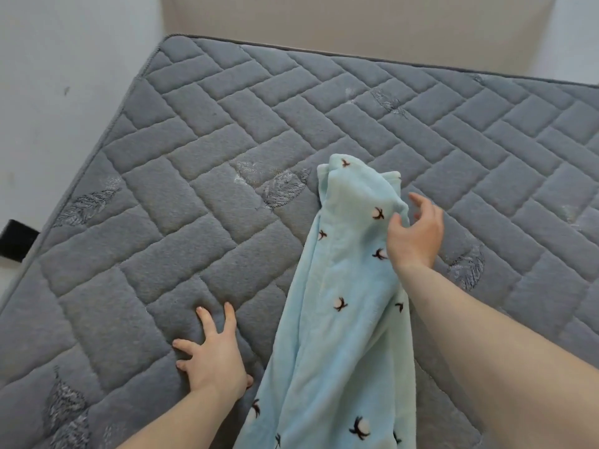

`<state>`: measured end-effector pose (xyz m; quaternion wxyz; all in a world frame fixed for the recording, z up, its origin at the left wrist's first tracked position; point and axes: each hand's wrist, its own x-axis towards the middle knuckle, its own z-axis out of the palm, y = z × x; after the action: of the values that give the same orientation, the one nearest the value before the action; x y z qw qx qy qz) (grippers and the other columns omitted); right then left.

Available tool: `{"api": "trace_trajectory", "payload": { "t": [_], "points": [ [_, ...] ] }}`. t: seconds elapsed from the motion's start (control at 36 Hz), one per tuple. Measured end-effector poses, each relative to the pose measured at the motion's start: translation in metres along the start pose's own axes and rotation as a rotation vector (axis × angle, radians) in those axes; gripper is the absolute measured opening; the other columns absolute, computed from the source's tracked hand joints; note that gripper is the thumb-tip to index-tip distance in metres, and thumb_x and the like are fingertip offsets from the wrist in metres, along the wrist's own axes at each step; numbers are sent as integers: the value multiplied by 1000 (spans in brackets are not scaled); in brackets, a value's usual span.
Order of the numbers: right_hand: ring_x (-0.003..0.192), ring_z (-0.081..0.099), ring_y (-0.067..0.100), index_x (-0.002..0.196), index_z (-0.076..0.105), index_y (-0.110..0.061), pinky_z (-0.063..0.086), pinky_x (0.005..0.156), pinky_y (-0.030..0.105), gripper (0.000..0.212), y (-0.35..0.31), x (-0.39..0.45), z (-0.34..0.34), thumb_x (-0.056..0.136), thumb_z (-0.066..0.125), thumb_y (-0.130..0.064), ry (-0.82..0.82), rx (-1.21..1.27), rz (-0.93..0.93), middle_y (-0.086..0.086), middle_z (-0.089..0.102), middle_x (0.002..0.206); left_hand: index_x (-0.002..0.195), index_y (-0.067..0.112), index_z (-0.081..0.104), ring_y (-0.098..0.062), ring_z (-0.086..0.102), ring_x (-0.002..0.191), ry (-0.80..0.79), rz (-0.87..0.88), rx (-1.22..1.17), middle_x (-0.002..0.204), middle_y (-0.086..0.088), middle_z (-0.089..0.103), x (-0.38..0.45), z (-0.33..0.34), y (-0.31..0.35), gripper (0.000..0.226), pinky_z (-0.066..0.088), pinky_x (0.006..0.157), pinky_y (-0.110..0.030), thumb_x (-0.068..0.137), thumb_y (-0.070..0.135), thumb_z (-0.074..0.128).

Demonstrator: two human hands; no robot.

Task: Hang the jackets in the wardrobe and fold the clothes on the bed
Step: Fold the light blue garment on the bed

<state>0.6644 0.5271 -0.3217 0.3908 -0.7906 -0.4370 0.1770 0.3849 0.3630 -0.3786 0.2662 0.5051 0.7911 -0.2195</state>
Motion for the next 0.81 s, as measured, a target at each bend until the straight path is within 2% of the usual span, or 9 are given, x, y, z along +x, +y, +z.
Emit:
{"api": "trace_trajectory", "payload": {
  "t": [0.11, 0.22, 0.28, 0.36, 0.47, 0.53, 0.64, 0.69, 0.81],
  "points": [
    [138, 43, 17, 145, 50, -17, 35, 115, 32, 49, -27, 18, 10, 97, 59, -16, -120, 16, -81, 1, 49, 148, 155, 37, -24, -61, 13, 143, 8, 5, 8, 161, -9, -29, 0, 0, 0, 137, 40, 111, -60, 73, 53, 85],
    [152, 26, 25, 157, 35, -15, 23, 121, 35, 57, -42, 44, 24, 103, 52, -21, -315, -205, -132, 6, 25, 167, 155, 37, -24, -61, 14, 142, 26, 7, 7, 161, -9, -28, -2, -1, -1, 137, 42, 109, -59, 72, 55, 84],
    [152, 26, 28, 159, 31, -19, 28, 119, 40, 57, -38, 53, 33, 106, 48, -28, -430, -358, -114, 6, 14, 169, 155, 38, -25, -61, 14, 141, 23, 15, 3, 161, -9, -29, -1, -1, -2, 138, 43, 108, -58, 72, 56, 84],
    [144, 38, 34, 160, 25, -21, 38, 109, 43, 63, -24, 55, 43, 104, 50, -37, -475, -461, 0, 8, 12, 168, 155, 38, -24, -60, 14, 142, 28, 23, 5, 161, -9, -30, 0, -1, -4, 139, 44, 108, -57, 71, 57, 84],
    [143, 38, 40, 162, -3, -15, 36, 113, 49, 111, -13, 58, 49, 88, 75, -44, -404, -316, 312, 15, 22, 165, 155, 37, -25, -60, 14, 141, 34, 29, 23, 162, -10, -29, -1, -2, -4, 139, 45, 108, -56, 71, 58, 84],
    [138, 44, 39, 157, 15, -8, 40, 112, 50, 111, -10, 63, 48, 78, 84, -45, -422, -238, 409, 16, 41, 154, 155, 37, -25, -60, 14, 141, 30, 27, 21, 161, -10, -29, -2, -2, -3, 138, 45, 108, -56, 72, 57, 84],
    [118, 60, 33, 131, 60, -12, 51, 103, 49, 69, -9, 63, 41, 73, 89, -36, -400, -81, 420, 9, 66, 127, 154, 37, -26, -61, 12, 142, 34, 30, 11, 161, -10, -30, -2, -1, -3, 138, 44, 108, -58, 72, 56, 84],
    [107, 65, 30, 119, 69, -19, 55, 97, 47, 53, -10, 57, 36, 72, 88, -34, -379, 6, 395, 4, 71, 115, 155, 38, -24, -61, 11, 142, 33, 31, 2, 161, -10, -30, -2, -1, -3, 138, 43, 109, -59, 72, 55, 85],
    [94, 68, 17, 96, 73, -27, 57, 83, 35, 30, -19, 41, 19, 71, 83, -40, -276, 184, 303, -9, 72, 94, 156, 38, -21, -63, 8, 144, 14, 27, -23, 162, -9, -28, -2, -3, -2, 134, 39, 111, -62, 75, 49, 85]
  ]
}}
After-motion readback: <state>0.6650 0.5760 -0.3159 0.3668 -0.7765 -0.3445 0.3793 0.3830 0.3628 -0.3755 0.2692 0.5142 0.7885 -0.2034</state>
